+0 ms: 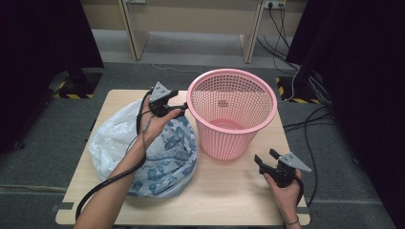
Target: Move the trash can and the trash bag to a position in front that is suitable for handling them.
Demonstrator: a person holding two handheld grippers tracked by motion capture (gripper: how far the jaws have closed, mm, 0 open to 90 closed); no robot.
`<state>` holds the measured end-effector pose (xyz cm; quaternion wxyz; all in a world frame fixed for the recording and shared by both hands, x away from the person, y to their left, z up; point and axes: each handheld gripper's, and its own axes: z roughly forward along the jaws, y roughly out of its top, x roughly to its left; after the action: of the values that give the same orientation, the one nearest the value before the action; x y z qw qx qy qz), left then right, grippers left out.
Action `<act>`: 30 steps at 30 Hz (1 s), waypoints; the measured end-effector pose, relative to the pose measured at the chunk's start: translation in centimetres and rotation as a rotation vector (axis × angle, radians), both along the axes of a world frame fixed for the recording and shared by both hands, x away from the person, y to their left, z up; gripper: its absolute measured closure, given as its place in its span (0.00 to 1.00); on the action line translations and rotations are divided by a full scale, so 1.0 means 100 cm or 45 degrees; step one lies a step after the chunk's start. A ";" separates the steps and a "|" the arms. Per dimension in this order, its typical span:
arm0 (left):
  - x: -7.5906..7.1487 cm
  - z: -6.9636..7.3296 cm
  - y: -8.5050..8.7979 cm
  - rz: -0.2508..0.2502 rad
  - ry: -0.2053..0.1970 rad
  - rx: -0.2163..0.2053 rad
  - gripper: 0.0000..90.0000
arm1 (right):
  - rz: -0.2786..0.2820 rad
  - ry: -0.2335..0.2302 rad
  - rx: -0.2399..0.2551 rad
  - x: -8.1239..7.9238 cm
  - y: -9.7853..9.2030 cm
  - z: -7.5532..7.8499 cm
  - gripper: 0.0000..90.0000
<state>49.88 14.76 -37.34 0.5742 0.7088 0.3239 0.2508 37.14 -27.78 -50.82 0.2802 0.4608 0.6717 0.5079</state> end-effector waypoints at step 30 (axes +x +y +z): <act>-0.068 0.004 -0.039 -0.254 -0.125 0.073 0.28 | -0.076 -0.020 0.041 0.001 -0.020 0.004 0.30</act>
<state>43.05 10.91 -36.94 0.5912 0.7405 0.2159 0.2359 37.25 -29.78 -50.41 0.2930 0.4809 0.6472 0.5138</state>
